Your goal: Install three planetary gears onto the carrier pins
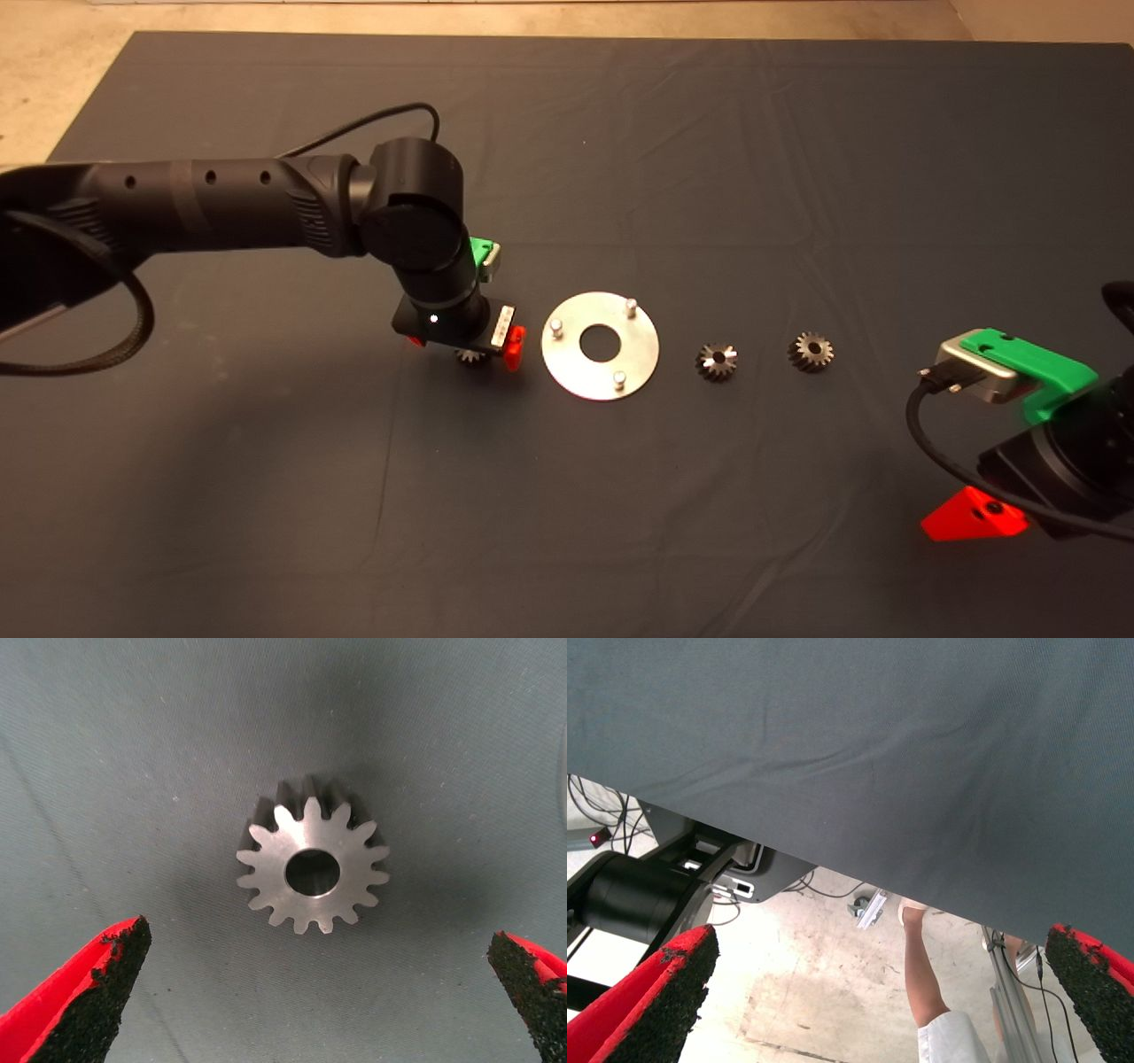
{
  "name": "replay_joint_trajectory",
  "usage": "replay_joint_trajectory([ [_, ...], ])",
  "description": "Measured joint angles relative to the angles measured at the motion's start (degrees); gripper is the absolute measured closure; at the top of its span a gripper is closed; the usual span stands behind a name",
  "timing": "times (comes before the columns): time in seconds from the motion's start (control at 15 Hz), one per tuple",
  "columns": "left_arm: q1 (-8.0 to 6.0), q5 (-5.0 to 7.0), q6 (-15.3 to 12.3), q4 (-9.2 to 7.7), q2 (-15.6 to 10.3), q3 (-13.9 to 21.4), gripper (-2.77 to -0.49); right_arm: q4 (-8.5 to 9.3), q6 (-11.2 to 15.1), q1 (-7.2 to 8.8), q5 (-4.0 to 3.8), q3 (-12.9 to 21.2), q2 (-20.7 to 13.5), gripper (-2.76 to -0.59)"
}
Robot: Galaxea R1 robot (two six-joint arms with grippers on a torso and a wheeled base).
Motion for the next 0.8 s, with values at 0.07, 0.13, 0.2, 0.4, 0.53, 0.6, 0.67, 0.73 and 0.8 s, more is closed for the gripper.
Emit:
replay_joint_trajectory([
  [0.07,0.11,0.00,0.22,0.00,0.00,-0.34,-2.76,0.00,0.00,0.00,0.02,0.00,0.00,-2.75],
  [0.13,0.18,0.00,0.35,0.00,0.00,-0.77,-2.76,0.01,0.00,0.00,0.00,0.00,0.00,-2.75],
  [0.2,0.18,0.00,0.39,0.02,0.00,-1.13,-2.76,0.02,0.00,0.00,0.01,0.00,0.00,-2.75],
  [0.4,0.20,-0.65,1.44,0.02,0.00,-1.87,-2.76,0.02,0.00,0.00,0.00,0.00,0.00,-2.75],
  [0.53,0.22,-2.32,1.95,0.02,0.15,-3.30,-2.76,0.02,0.00,0.00,0.00,0.00,0.00,-2.75],
  [0.6,0.20,-2.61,2.98,0.02,0.23,-4.10,-2.76,0.02,0.00,0.00,0.00,0.00,0.00,-2.75],
  [0.67,0.21,-2.61,3.23,0.02,0.30,-4.75,-2.76,0.02,0.00,0.00,0.00,0.00,0.00,-2.75],
  [0.73,0.22,-2.61,3.30,0.05,0.28,-5.04,-2.76,0.05,0.00,0.00,0.00,0.00,-0.01,-2.75],
  [0.8,0.22,-2.61,3.31,0.05,0.28,-5.04,-2.76,0.05,0.00,0.00,0.00,0.00,0.00,-2.75],
])
